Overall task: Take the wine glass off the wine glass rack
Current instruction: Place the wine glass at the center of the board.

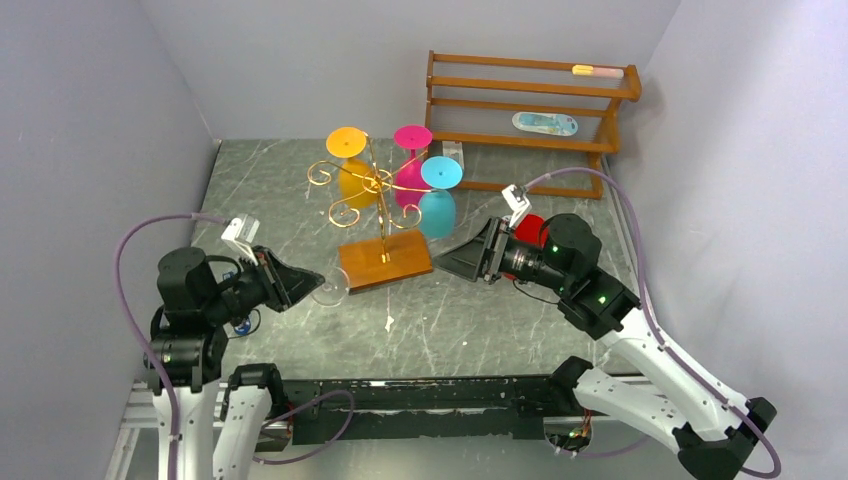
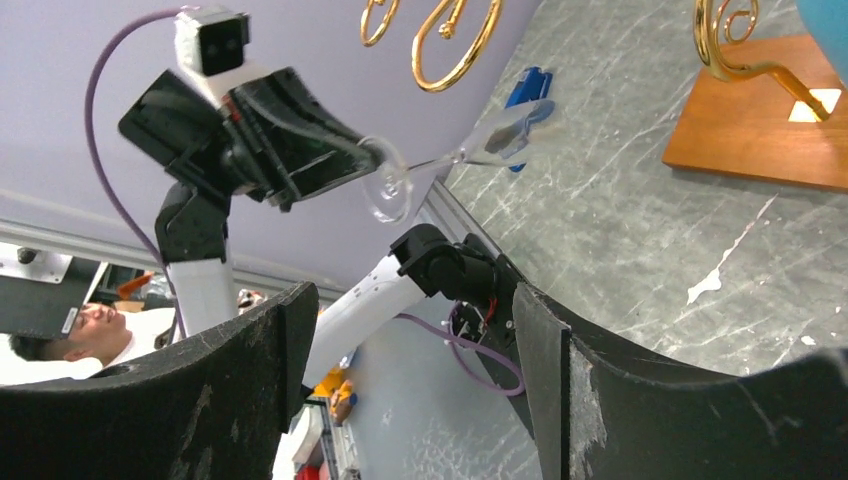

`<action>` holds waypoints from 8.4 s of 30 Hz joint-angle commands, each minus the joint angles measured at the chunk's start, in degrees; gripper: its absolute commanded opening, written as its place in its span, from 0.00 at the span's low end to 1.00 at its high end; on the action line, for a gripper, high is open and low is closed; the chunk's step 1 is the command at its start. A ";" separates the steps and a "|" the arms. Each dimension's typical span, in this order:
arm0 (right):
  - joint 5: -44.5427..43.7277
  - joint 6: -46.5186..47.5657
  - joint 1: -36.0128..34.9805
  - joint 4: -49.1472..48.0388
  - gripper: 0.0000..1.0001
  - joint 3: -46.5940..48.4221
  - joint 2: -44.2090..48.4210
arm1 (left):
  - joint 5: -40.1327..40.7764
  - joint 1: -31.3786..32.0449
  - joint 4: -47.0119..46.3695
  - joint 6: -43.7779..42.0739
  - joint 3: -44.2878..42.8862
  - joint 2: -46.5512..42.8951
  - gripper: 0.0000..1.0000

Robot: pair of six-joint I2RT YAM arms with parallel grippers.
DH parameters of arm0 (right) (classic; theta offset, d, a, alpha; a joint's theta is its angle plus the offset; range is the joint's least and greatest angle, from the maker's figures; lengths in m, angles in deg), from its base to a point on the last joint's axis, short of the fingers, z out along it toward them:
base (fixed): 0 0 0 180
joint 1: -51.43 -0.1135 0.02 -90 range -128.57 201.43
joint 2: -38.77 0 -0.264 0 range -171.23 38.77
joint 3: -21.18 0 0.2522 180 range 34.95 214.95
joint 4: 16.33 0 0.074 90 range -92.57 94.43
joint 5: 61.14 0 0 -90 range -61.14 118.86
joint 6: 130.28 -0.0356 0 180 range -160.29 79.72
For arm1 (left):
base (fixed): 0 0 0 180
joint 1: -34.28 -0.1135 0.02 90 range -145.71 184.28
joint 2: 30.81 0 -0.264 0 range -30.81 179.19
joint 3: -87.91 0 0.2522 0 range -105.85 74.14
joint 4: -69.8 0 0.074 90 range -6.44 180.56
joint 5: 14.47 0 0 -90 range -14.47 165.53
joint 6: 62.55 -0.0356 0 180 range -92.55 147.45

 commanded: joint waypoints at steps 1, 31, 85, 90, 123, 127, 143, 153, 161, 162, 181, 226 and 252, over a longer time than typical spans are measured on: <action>0.94 1.50 -0.42 -0.69 0.75 0.96 1.92 | 7.65 -0.73 4.46 -5.47 -0.69 3.28 0.05; 0.09 8.96 -0.30 2.74 0.77 0.91 -2.02 | 22.77 21.11 -7.24 0.12 -6.06 20.86 0.05; 13.17 4.15 -6.24 -10.92 0.00 -0.28 -7.90 | 15.37 45.06 -29.02 13.38 1.63 17.24 0.43; 8.14 5.47 -6.25 -6.10 0.00 0.51 -6.52 | 15.42 45.61 -19.90 8.43 3.27 16.74 0.53; 7.90 5.80 -6.25 -6.98 0.00 -1.40 -4.13 | 32.97 57.63 -50.52 26.40 15.27 13.32 0.45; 7.96 6.12 -6.25 -6.80 0.00 -1.24 -3.80 | 31.19 57.71 -51.10 26.10 14.91 15.22 0.31; 8.36 6.61 -6.24 -5.62 0.00 -1.00 -4.49 | 31.33 57.76 -48.91 24.49 13.82 15.33 0.05; 2.02 8.30 -6.25 -0.43 0.36 1.29 -2.30 | 27.98 57.72 -46.94 20.45 12.49 16.08 0.05; -5.60 9.31 -6.20 3.19 0.53 2.45 1.02 | 26.68 57.79 -46.80 18.32 12.48 16.01 0.05; -6.63 9.39 -6.24 3.55 0.54 2.50 1.44 | 26.62 57.80 -46.75 18.04 12.56 15.90 0.05; -20.92 11.15 -5.82 13.29 0.87 2.21 6.86 | 6.95 60.51 -49.24 5.21 9.10 15.88 0.05; 46.73 0.65 32.29 -7.56 0.73 -5.44 -7.13 | 2.26 62.37 -54.09 1.92 10.14 13.88 0.05; 58.90 -8.95 27.87 -19.12 0.52 -3.07 -9.78 | 3.54 62.37 -57.81 -3.41 9.91 18.56 0.05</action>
